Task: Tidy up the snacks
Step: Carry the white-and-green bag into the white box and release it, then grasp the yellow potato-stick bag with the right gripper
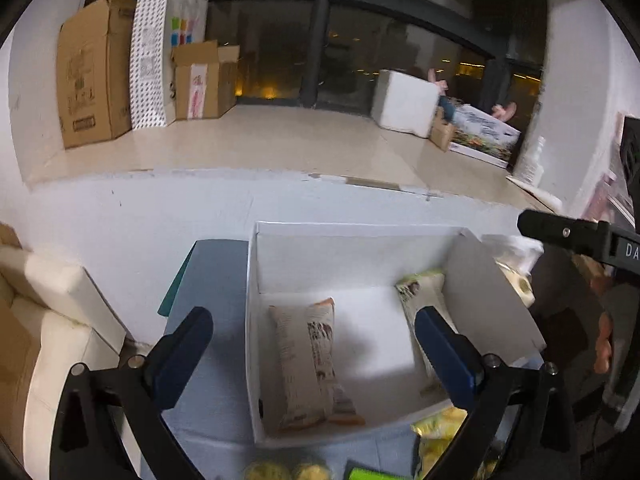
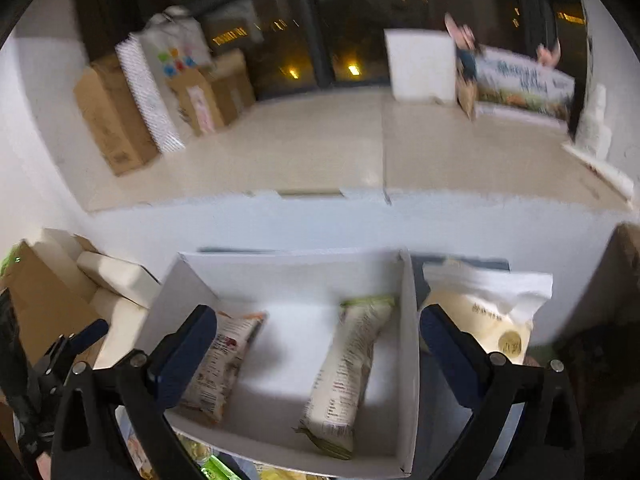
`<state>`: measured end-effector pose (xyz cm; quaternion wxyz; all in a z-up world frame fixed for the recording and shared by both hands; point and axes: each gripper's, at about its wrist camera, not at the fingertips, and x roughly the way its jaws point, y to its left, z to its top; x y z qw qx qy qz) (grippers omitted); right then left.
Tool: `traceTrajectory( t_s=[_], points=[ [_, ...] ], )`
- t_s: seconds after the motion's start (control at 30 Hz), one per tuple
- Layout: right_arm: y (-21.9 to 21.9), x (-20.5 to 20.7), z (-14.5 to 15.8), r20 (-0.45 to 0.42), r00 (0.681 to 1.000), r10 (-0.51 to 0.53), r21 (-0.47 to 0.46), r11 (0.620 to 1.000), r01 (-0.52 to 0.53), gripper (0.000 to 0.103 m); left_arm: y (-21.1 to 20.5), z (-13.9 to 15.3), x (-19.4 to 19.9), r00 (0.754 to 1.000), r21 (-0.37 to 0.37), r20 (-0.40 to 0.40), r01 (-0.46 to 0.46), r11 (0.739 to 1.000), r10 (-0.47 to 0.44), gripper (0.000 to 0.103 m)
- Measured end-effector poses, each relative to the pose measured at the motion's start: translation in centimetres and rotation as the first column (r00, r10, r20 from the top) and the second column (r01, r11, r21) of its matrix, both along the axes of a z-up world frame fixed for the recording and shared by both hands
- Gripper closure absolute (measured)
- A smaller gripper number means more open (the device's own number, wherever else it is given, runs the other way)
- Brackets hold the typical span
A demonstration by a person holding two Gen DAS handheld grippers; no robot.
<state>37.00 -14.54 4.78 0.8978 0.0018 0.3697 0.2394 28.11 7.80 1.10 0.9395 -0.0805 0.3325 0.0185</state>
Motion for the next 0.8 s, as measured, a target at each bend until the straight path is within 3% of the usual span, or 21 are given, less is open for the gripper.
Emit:
traceTrajectory(
  t_s=[0.07, 0.23, 0.47, 0.67, 0.8],
  points=[
    [-0.5, -2.7, 0.6, 0.042, 0.999, 0.02, -0.011, 1.0, -0.02, 0.0, -0.3, 0.4, -1.8, 1.0, 0.005, 0.006, 0.028, 1.0, -0.028, 0.0],
    [-2.5, -9.1, 0.0, 0.046, 0.998, 0.047, 0.075, 0.996, -0.051, 0.0, -1.9, 0.2, -8.4, 0.996, 0.1, 0.024, 0.083, 0.991, -0.086, 0.0],
    [-6.0, -19.0, -4.5, 0.018, 0.999, 0.05, 0.088, 0.995, -0.051, 0.0, -2.1, -1.0, -17.9, 0.992, 0.04, 0.041, 0.122, 0.992, -0.123, 0.0],
    [-6.8, -23.6, -8.2, -0.017, 1.0, 0.021, 0.037, 0.999, -0.021, 0.0, -3.5, -2.1, -22.6, 0.992, 0.024, 0.044, 0.117, 0.993, -0.118, 0.0],
    [-6.4, -23.8, -9.2, -0.035, 0.999, 0.018, 0.014, 1.0, -0.018, 0.0, -4.0, -2.3, -24.3, 0.993, -0.018, 0.04, 0.108, 0.994, -0.107, 0.0]
  ],
)
